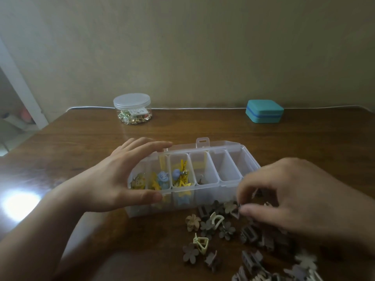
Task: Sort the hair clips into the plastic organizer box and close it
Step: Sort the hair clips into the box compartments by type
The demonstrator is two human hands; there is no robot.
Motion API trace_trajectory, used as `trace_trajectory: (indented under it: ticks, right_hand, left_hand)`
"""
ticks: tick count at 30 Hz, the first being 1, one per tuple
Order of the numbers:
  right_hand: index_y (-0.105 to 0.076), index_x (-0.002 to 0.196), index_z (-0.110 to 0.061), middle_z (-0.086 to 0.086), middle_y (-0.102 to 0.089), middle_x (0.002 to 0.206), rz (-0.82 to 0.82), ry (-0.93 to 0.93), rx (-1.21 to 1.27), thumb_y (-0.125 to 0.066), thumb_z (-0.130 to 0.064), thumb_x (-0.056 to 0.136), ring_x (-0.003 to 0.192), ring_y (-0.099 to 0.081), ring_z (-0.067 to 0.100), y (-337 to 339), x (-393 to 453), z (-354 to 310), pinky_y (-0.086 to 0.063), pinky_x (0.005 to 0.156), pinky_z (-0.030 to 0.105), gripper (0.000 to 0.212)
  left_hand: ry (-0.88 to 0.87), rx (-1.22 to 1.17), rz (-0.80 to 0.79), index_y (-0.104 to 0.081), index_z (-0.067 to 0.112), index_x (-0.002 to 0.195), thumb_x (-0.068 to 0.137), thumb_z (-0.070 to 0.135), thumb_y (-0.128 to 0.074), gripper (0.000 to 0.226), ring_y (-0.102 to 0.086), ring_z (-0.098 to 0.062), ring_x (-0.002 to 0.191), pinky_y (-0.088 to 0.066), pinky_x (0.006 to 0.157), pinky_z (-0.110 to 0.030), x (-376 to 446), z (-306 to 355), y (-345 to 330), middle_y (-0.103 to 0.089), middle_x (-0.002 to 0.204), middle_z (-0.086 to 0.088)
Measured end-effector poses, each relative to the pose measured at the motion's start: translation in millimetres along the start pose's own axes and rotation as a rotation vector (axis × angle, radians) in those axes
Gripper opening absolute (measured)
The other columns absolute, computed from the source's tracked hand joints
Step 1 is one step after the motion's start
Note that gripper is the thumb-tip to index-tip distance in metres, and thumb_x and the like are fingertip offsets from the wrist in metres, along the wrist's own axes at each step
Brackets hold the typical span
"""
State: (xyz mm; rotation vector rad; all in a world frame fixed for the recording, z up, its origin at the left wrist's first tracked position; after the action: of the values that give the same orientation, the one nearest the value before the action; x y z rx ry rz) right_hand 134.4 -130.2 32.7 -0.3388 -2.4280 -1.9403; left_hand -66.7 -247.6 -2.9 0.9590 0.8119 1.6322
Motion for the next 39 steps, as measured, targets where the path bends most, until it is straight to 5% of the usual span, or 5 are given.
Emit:
trace_trajectory:
  ticks: [6,20,26,31,39]
  right_hand:
    - [-0.069,0.093,-0.033,-0.030,-0.061,0.080,0.364,0.027,0.270,-0.066,-0.045,0.081,0.070,-0.059,-0.007,11.9,20.4,-4.9,-0.041,0.055,0.007,0.017]
    - [-0.053,0.112,-0.036,-0.012,-0.065,0.099,-0.091,0.124,-0.219,-0.041,-0.067,0.086,0.093,-0.056,0.005,-35.3,5.0,-20.4,-0.045,0.080,0.027,0.042]
    - [-0.068,0.093,-0.040,-0.028,-0.066,0.078,0.023,0.115,0.040,-0.050,-0.059,0.082,0.073,-0.061,-0.006,-13.5,9.2,-15.9,-0.047,0.062,0.012,0.028]
    - [-0.071,0.087,-0.029,-0.024,-0.065,0.079,0.467,0.098,0.240,-0.065,-0.036,0.086,0.072,-0.062,0.000,11.5,18.8,-10.1,-0.046,0.058,0.011,0.010]
    - [-0.069,0.088,-0.033,-0.025,-0.063,0.078,0.272,0.129,0.066,-0.057,-0.045,0.086,0.073,-0.055,-0.013,-9.3,17.7,-6.2,-0.043,0.065,0.008,0.018]
  left_hand:
    - [0.003,-0.007,-0.003,-0.030,0.048,0.146,0.067,0.076,-0.061,0.089,-0.035,-0.010,0.136,-0.039,0.107,-0.046,0.5,-0.1,-0.2,-0.040,0.139,0.025]
    - [0.019,-0.010,-0.014,-0.027,0.051,0.145,0.066,0.077,-0.060,0.090,-0.032,-0.007,0.135,-0.036,0.109,-0.045,0.0,-1.1,-0.1,-0.038,0.139,0.025]
    - [0.018,0.000,-0.018,-0.027,0.050,0.146,0.066,0.076,-0.060,0.090,-0.032,-0.006,0.135,-0.037,0.108,-0.044,-0.4,-1.0,-0.2,-0.038,0.137,0.026]
    - [0.017,0.004,-0.020,-0.026,0.051,0.145,0.067,0.077,-0.059,0.089,-0.031,-0.005,0.134,-0.036,0.109,-0.044,-0.4,-1.0,0.0,-0.037,0.138,0.027]
    - [0.019,-0.002,-0.020,-0.027,0.051,0.145,0.066,0.077,-0.059,0.089,-0.032,-0.005,0.134,-0.037,0.109,-0.043,0.1,-1.1,-0.8,-0.036,0.136,0.029]
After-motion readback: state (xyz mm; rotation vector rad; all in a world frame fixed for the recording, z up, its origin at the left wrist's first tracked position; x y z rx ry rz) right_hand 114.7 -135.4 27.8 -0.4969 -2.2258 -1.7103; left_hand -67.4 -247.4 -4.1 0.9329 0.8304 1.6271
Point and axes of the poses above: each hand's wrist, its own x-axis towards the middle knuckle, its own y-axis out of the back of the hand, z = x × y, the point moved 7 cm from there along x, towards the middle knuckle
